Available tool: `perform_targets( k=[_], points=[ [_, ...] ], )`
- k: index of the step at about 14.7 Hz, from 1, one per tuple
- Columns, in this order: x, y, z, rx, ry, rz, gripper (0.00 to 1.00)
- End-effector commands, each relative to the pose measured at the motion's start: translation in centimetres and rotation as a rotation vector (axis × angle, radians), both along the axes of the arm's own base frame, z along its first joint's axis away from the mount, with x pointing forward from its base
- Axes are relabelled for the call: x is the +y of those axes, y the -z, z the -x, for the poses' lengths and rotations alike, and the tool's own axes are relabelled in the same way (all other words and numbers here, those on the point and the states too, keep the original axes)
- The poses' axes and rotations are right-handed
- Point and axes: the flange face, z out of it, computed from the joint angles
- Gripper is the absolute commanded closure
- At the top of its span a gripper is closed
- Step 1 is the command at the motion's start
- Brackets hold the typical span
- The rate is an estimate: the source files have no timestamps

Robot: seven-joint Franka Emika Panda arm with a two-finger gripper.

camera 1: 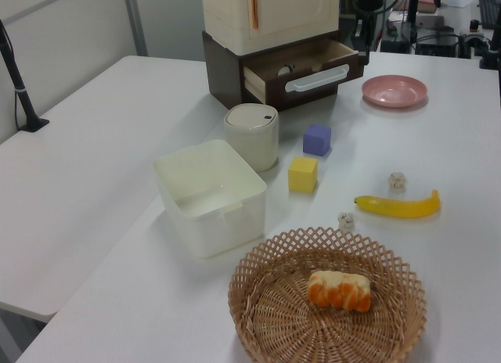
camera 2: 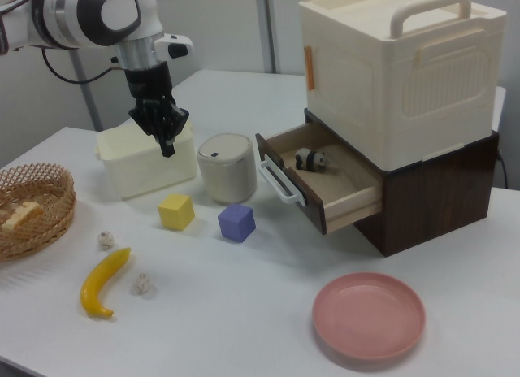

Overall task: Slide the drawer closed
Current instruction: 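Move the gripper toward the open drawer's front panel and handle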

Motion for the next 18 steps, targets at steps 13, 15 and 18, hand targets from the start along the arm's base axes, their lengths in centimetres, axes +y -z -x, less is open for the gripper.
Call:
perform_targets(
  k=[13,15,18],
  points=[
    [-0.2,8.7,-4.6,-0.006,0.136,0.009,1.0],
    [-0.4,10.0,-5.5,-0.022,0.175,0.009,1.0],
    [-0.5,11.3,-6.5,-0.058,0.251,0.012,1.0]
  ],
)
